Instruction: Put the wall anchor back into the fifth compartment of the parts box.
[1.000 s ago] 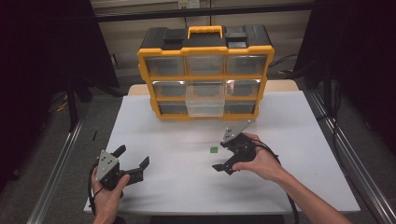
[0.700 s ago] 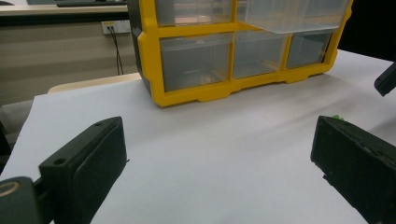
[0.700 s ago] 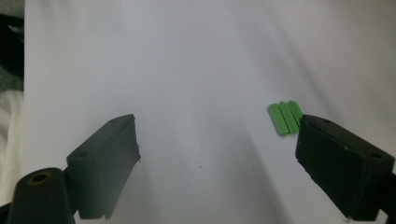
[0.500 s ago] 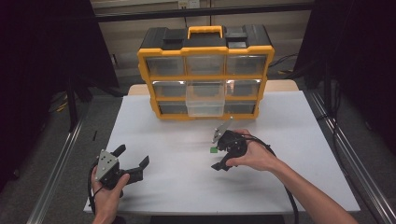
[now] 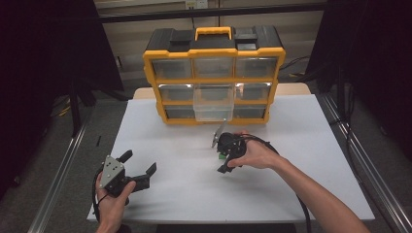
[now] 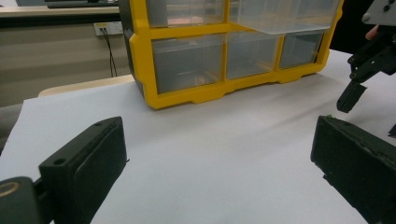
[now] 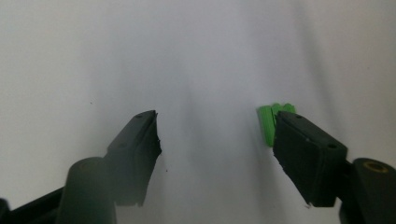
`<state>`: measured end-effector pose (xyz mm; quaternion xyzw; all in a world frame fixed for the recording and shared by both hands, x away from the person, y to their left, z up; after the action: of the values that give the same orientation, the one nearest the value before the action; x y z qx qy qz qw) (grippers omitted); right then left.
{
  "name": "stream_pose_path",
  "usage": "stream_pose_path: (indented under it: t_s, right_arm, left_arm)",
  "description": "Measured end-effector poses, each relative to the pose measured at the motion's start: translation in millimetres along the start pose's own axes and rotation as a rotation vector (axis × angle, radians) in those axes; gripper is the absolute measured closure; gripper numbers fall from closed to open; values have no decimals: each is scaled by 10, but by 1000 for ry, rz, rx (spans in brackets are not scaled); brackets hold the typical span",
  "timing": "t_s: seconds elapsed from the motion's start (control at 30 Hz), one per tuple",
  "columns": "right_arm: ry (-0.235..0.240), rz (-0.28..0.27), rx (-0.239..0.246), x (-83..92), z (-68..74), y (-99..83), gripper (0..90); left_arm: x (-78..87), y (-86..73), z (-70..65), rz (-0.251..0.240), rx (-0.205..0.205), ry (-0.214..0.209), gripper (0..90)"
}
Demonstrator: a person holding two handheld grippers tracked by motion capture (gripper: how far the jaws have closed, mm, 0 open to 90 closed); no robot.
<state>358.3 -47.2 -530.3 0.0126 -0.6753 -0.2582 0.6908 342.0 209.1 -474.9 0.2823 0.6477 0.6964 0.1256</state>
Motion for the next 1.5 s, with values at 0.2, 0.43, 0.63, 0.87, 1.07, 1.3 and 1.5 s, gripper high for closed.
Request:
stream_pose_path:
  t_s: [0.2,0.43,0.63,0.87,1.07,1.3,1.5]
  right_arm:
    - [9,16,31,-58,-75,33,357]
    - [15,42,56,-112,-107,22,384]
    - [26,50,36,-133,-125,15,406]
    - [30,48,38,-141,-168,27,454]
    - [35,45,44,-142,-174,35,470]
    - [37,37,27,-137,-188,32,511]
    - [40,37,35,-146,-188,24,538]
  left_arm:
    - [0,-8,12,3,4,2,36]
    - [-2,-9,30,1,16,7,36]
    - [1,-11,48,4,10,14,36]
    - [-3,-9,35,2,14,13,36]
    - [-3,-9,35,2,14,14,36]
    - [1,-10,30,3,14,12,36]
    - [13,-16,40,13,5,14,36]
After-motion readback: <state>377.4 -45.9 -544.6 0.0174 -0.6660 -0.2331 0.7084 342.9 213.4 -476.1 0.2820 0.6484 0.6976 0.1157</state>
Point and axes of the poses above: each handheld gripper's, and its own axes: x roughly backward along the jaws, y roughly out of its top, z roughly to its left, the point moved 10 cm from there along -x, roughly forward along the jaws
